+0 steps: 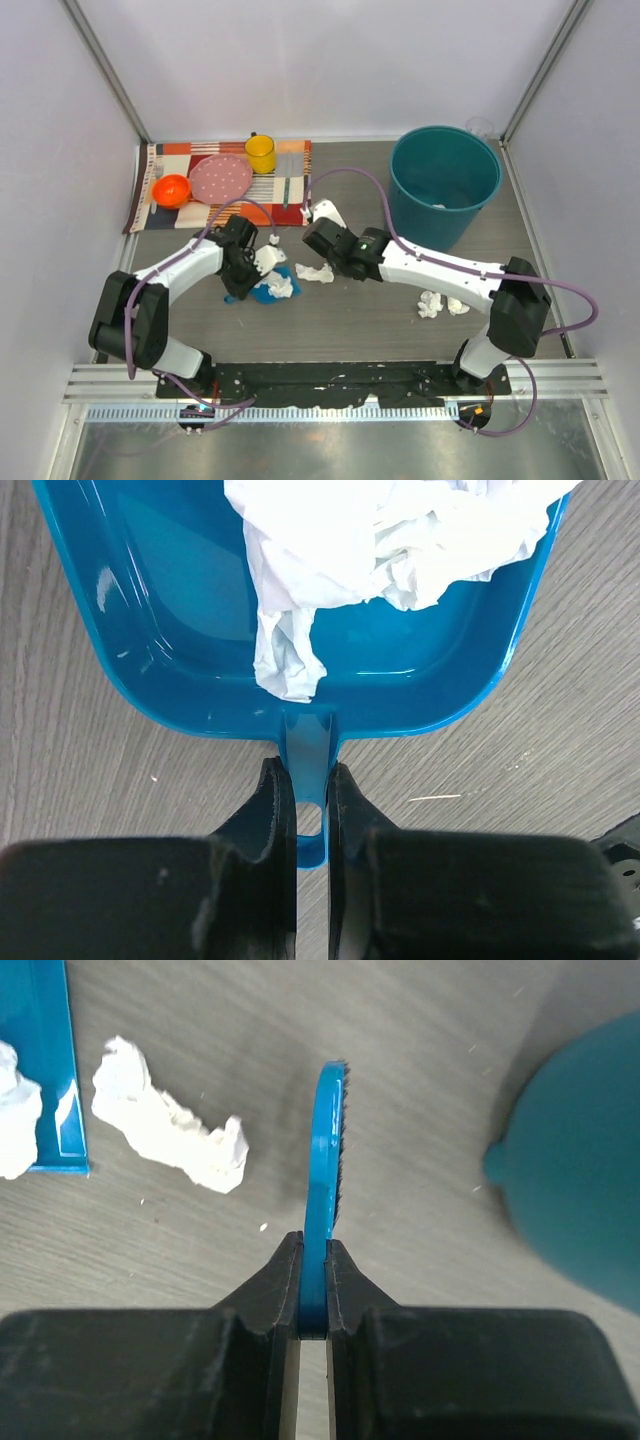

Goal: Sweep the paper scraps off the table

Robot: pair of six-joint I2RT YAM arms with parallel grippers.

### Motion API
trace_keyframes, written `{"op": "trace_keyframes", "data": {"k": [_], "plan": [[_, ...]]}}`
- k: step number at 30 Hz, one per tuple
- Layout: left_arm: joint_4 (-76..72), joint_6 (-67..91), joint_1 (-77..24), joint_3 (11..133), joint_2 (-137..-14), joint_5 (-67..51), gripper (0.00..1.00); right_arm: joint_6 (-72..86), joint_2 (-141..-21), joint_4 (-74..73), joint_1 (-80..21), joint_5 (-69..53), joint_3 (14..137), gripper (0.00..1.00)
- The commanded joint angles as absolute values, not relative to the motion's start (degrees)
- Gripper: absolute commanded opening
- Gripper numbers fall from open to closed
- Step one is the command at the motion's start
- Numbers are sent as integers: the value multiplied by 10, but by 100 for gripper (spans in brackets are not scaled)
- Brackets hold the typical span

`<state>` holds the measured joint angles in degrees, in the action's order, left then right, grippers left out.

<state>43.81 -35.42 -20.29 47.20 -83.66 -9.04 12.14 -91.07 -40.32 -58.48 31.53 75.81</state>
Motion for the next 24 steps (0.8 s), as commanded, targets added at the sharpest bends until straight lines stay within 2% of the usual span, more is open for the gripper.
{"op": "trace_keyframes", "data": {"k": [1,4,13,21,24], "plan": [[447,-372,-207,496,-845,-107,0,238,-918,-366,-585,260,724,1],[447,-371,-211,498,-844,-119,0,258,-931,-310,-585,184,729,1],[439,-370,-221,500,-847,-119,0,267,-972,-200,-595,73,745,1],[438,-369,-225,501,-853,-160,0,279,-964,-170,-604,45,773,1],[437,-363,-225,500,-849,-181,0,278,-962,-197,-604,70,784,1]]}}
